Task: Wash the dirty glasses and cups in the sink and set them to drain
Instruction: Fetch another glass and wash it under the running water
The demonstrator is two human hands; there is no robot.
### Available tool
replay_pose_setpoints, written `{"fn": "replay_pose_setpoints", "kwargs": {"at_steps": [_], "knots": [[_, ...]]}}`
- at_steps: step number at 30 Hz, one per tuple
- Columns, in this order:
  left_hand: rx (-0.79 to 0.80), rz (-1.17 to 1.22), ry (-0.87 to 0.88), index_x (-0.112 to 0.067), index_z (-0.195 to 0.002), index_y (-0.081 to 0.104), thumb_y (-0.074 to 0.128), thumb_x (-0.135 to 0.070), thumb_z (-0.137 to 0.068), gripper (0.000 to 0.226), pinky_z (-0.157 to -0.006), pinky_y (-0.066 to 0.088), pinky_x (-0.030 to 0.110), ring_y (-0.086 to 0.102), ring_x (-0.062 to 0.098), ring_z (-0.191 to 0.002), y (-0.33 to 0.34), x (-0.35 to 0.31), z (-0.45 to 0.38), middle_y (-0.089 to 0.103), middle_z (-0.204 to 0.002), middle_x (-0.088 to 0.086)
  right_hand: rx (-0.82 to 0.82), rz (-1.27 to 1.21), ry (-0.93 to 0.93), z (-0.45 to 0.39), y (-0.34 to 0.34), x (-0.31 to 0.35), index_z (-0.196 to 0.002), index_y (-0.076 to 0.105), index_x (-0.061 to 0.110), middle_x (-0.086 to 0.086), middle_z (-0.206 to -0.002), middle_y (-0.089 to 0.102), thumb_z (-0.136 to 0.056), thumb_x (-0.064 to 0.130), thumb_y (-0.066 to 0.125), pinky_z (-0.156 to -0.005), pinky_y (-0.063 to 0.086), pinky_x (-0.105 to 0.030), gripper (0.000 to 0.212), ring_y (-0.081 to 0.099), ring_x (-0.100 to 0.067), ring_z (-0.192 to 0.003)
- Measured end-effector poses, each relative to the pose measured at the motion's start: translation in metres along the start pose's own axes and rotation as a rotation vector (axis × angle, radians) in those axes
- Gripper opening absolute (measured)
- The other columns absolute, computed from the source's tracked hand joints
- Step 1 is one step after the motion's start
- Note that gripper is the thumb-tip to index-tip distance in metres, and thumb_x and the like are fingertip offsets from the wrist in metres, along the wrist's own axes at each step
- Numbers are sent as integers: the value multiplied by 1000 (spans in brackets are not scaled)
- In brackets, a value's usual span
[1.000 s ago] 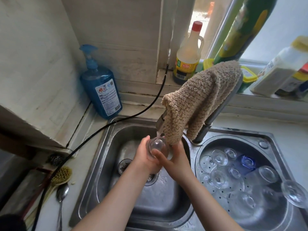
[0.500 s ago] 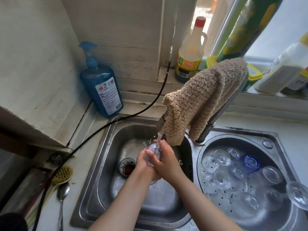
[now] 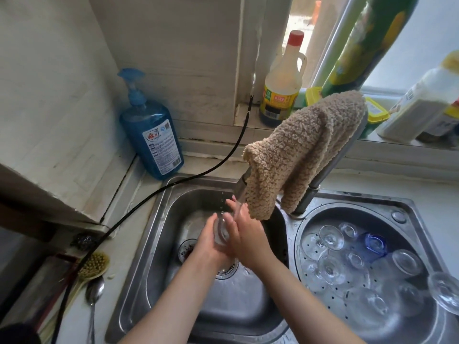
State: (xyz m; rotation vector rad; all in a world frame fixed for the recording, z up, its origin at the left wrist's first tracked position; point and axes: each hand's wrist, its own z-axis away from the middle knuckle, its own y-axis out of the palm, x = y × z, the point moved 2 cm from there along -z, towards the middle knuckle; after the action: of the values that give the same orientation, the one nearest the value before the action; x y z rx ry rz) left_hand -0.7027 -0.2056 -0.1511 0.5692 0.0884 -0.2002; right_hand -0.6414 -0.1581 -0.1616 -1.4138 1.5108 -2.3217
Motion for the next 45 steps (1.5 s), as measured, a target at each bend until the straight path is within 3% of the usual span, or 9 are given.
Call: {"fn": "replay_pose_setpoints", "kwargs": {"at_steps": [3,6,11,14,19,22,29,36,45], "knots": [[5,-9,-65,-10,-119,63,53,-57,-88,57,-82,56,40,72,33,-77,-10,2,-7,73,-86,20,111,-369,254,-5,-17,-16,-128,51,3,-15,-124,59,-100,35,38,-66,36,-9,45,53,-30,-118],[-41,-75,-29,-11,-113,64,49,-68,-82,67,-100,42,50,66,29,-97,-18,0,-13,73,-97,14,137,-474,160,1,-27,-14,-123,56,17,-1,-111,63,-90,44,56,-80,47,-20,42,60,-25,-111],[17,-43,-129,-5,-96,69,39,-74,-81,77,-63,58,39,69,33,-72,-18,-2,-17,71,-81,20,133,-413,22,19,-9,-15,-107,45,56,11,-110,64,-70,39,79,-89,53,-31,53,63,-4,-99],[96,-166,-116,-8,-106,71,25,-84,-79,93,-88,49,49,64,33,-101,-26,2,-15,72,-101,18,80,-399,-10,17,-17,-13,-102,55,48,9,-100,69,-72,33,79,-82,53,-26,42,65,-1,-91],[-348,-1290,722,-22,-106,63,37,-79,-74,70,-93,50,36,65,9,-93,-61,-15,11,71,-107,-3,15,-332,-1,8,-39,-18,-103,64,28,16,-96,68,-64,46,82,-78,48,-14,46,62,6,-89],[-173,-1758,1006,-38,-144,31,73,-52,-74,84,-111,33,33,34,0,-130,-55,-24,11,36,-140,-24,48,-299,32,4,-37,-18,-100,65,28,18,-94,68,-63,46,83,-80,51,-18,44,62,7,-88],[-93,-1490,1061,-39,-109,48,69,-53,-53,61,-71,55,38,67,12,-85,-35,-23,-9,70,-92,-12,-49,-122,-136,29,-27,-12,-134,45,28,4,-121,60,-79,56,55,-94,45,-26,62,57,-11,-108],[-121,-1617,1068,-43,-114,43,63,-64,-57,64,-117,21,41,57,6,-112,-31,-19,-5,57,-100,-30,3,303,-375,34,-20,-16,-150,17,26,4,-149,38,-89,61,41,-117,19,-37,74,33,-14,-137],[-225,-1711,998,-30,-137,44,47,-68,-68,79,-119,16,32,46,3,-127,-40,-16,-12,52,-125,-23,148,181,-309,32,-13,-4,-152,2,27,10,-159,5,-86,72,13,-116,2,-23,80,1,-4,-145]]}}
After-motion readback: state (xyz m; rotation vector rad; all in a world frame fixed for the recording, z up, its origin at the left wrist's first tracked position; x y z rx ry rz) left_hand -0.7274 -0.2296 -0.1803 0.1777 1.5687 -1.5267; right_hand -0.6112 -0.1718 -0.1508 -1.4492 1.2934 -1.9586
